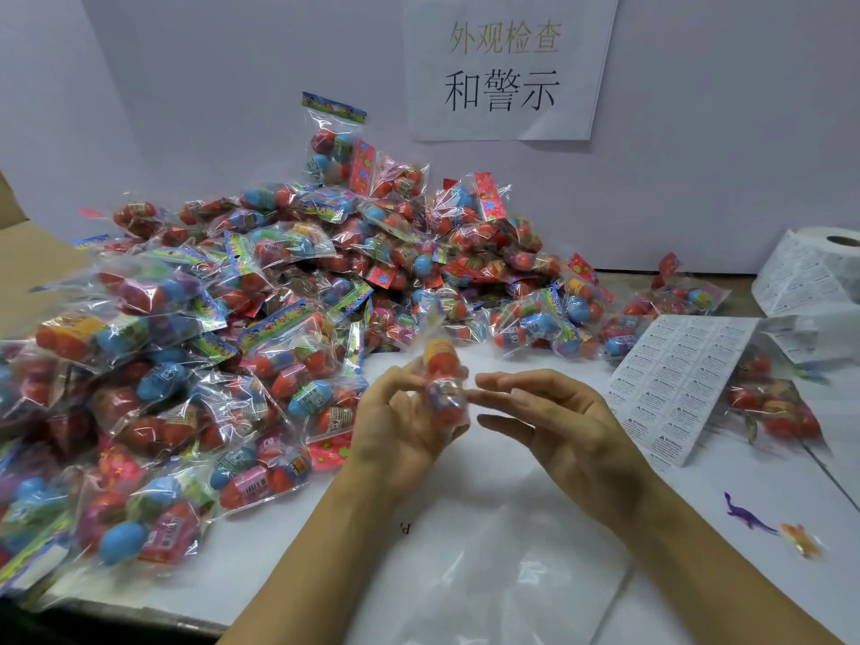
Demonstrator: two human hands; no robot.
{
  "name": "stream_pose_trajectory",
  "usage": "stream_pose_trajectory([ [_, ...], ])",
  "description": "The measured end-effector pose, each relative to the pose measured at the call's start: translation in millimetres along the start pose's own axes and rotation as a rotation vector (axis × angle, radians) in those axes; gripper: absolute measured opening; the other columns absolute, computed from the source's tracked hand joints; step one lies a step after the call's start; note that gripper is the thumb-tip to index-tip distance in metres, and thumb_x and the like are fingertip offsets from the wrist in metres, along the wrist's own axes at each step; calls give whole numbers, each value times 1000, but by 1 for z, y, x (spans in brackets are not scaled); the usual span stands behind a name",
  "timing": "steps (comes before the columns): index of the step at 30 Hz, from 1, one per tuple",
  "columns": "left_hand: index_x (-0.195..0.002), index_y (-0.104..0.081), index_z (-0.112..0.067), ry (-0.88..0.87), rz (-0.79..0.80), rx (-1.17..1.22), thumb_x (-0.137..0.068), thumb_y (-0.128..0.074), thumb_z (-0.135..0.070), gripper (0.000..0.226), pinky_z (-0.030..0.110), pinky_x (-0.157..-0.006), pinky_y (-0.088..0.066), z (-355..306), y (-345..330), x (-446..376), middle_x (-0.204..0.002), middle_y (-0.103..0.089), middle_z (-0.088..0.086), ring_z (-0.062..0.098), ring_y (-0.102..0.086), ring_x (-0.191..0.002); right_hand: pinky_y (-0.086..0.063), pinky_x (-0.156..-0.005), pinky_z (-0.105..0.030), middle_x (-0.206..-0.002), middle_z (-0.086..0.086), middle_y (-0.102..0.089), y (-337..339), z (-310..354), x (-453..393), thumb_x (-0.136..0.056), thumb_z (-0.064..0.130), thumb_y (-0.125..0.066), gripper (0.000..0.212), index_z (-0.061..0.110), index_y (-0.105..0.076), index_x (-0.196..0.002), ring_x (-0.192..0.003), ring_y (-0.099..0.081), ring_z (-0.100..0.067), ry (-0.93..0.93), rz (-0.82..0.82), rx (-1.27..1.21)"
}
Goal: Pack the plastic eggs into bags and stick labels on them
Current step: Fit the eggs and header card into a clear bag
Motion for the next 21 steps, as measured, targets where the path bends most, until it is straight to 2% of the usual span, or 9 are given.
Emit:
stream_pose_trajectory([
  [3, -108, -61, 0, 4, 12, 59, -71, -53, -19, 42, 31, -57, -57, 1, 5, -1, -85, -72, 10, 19, -65, -62, -58, -90, -37, -117, -18, -73, -1, 0, 1, -81, 15, -74, 16, 13, -81, -95, -111, -70, -37, -8, 12, 40],
  [7, -108, -62, -11, -12, 29, -20, -71, -64, -7, 37, 33, -66, -60, 1, 2, -1, -87, -71, 7, 19, -70, -70, -59, -83, -34, -109, -15, -76, 7, -4, -1, -80, 21, -74, 21, 16, -80, -100, -103, -73, -29, -26, -87, 103],
  [10, -105, -61, -13, -53, -7, -77, -75, -69, -5, 32, 41, -75, -62, 0, 1, -1, -99, -74, 15, 27, -74, -86, -59, -78, -31, -106, -9, -76, 17, -8, -3, -76, 30, -79, 33, 16, -76, -105, -100, -72, -22, -61, -218, 181],
  [13, -108, -55, -7, -84, -43, -85, -76, -76, 6, 40, 48, -78, -63, 1, 0, -1, -110, -71, 26, 40, -74, -96, -59, -76, -33, -106, -10, -76, 20, -9, -4, -75, 41, -79, 38, 15, -77, -103, -98, -72, -19, -119, -233, 180],
  [16, -117, -54, -8, -96, -55, -103, -77, -74, 4, 45, 49, -80, -63, 1, 0, 1, -122, -66, 33, 43, -71, -104, -59, -71, -28, -98, -11, -77, 24, -11, -3, -68, 37, -89, 40, 13, -78, -99, -92, -72, -21, -164, -246, 220],
  [17, -122, -54, -7, -94, -48, -124, -79, -77, 3, 49, 49, -82, -62, 1, -1, 1, -126, -64, 34, 43, -69, -106, -58, -68, -26, -94, -11, -77, 26, -13, -2, -63, 36, -87, 41, 13, -78, -95, -89, -72, -22, -180, -268, 238],
  [19, -128, -56, -2, -75, -43, -181, -81, -76, -11, 52, 48, -84, -61, 0, -2, 2, -128, -62, 36, 41, -66, -109, -57, -65, -24, -90, -12, -76, 29, -17, -2, -62, 36, -81, 37, 13, -78, -91, -84, -72, -20, -213, -291, 243],
  [21, -120, -66, -5, -50, -64, -229, -81, -74, -35, 49, 46, -84, -60, 0, -1, 2, -125, -65, 32, 37, -64, -107, -55, -64, -23, -90, -11, -76, 30, -19, -2, -67, 34, -78, 33, 12, -78, -92, -80, -72, -17, -240, -287, 222],
])
Point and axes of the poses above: each hand's wrist, its own x-axis away from the middle knuckle, its own y-axis out of the back of the hand, z = x × y, the point moved 7 cm from there along -x, towards the middle knuckle
